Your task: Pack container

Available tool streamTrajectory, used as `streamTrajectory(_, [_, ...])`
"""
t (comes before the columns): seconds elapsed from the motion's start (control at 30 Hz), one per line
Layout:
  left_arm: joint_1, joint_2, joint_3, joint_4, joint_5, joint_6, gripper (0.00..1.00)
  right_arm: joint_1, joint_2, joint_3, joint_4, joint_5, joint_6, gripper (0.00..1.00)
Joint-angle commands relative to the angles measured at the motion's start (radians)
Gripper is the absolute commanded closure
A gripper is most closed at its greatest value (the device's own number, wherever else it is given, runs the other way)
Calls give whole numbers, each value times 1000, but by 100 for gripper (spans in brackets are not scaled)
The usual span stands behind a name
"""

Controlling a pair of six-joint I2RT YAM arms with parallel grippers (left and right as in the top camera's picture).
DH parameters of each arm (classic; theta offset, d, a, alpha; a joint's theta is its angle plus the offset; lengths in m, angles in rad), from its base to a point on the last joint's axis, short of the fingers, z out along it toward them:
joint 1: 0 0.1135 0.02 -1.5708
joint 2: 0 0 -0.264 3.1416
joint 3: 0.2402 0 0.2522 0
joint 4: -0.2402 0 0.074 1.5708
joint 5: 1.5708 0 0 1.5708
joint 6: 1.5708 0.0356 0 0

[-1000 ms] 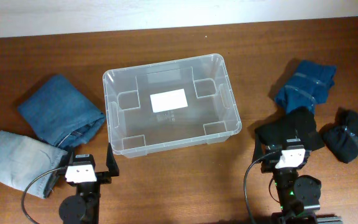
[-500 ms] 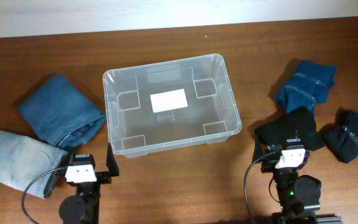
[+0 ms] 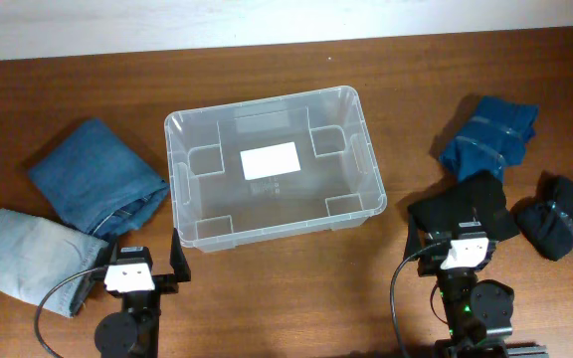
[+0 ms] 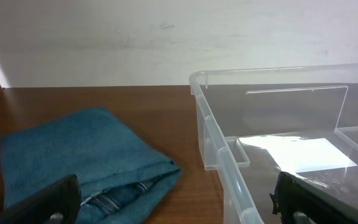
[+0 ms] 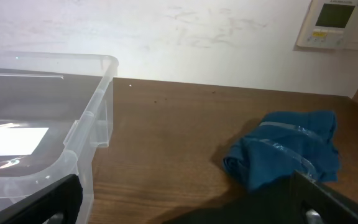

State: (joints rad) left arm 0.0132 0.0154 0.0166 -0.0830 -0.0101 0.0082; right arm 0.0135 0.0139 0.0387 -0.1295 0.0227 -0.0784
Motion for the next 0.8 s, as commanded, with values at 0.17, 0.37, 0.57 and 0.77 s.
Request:
streamTrajectory(0.17, [-4, -9, 4, 7, 15, -20, 0, -7, -3, 11, -29, 10, 154, 2])
streamTrajectory(0.37, [-4, 70, 180, -76, 12, -69, 1, -8, 67, 201, -222, 29, 165, 2])
streamTrajectory(0.57, [-4, 485, 571, -227, -73, -82, 1, -8, 401, 575, -465, 61, 165, 2])
streamTrajectory(0.77, [-4, 821, 826, -393, -73, -82, 1, -10, 760, 910, -734, 58, 161, 2])
